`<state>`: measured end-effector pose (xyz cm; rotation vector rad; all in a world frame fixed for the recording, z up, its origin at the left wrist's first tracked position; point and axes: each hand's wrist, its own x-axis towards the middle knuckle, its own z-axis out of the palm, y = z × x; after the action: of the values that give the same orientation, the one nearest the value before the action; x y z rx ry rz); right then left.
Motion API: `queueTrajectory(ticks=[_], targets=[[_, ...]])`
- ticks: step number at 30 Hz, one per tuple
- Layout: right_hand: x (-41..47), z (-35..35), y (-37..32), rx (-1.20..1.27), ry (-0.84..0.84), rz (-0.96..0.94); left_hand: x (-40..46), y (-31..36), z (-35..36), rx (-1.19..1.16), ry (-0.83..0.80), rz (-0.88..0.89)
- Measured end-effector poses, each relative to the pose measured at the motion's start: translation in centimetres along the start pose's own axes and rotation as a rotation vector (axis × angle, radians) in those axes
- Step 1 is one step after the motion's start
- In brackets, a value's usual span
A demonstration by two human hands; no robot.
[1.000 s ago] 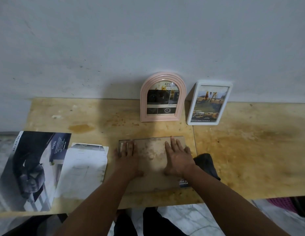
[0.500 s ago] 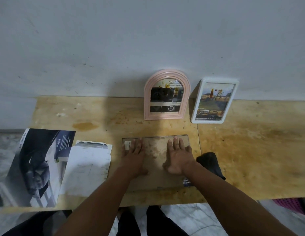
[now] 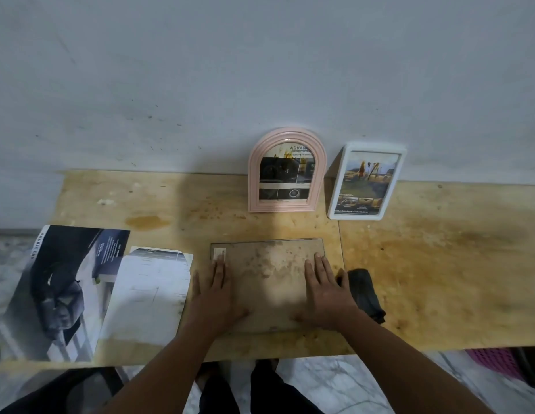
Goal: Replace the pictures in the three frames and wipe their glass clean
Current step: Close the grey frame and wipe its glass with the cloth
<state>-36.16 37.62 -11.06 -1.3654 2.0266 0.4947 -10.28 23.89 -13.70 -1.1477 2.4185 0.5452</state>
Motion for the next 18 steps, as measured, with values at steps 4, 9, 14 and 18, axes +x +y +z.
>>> queueTrajectory(ticks=[4, 9, 14, 18], targets=[[0.5, 0.0, -0.2, -0.019, -0.036, -0.004, -0.2, -2.6, 0.6, 0.129, 0.032, 0.158], [0.8, 0.3, -0.4, 0.015, -0.027, -0.002, -0.3, -2.7, 0.8, 0.169, 0.05, 0.162], [1.2, 1.0, -0.4, 0.017, -0.026, 0.001, -0.2, -2.6, 1.8, 0.167, 0.064, 0.131], [0.4, 0.1, -1.1, 0.008, -0.052, 0.027, -0.9, -0.9, 0.5, 0.182, -0.032, 0.033]])
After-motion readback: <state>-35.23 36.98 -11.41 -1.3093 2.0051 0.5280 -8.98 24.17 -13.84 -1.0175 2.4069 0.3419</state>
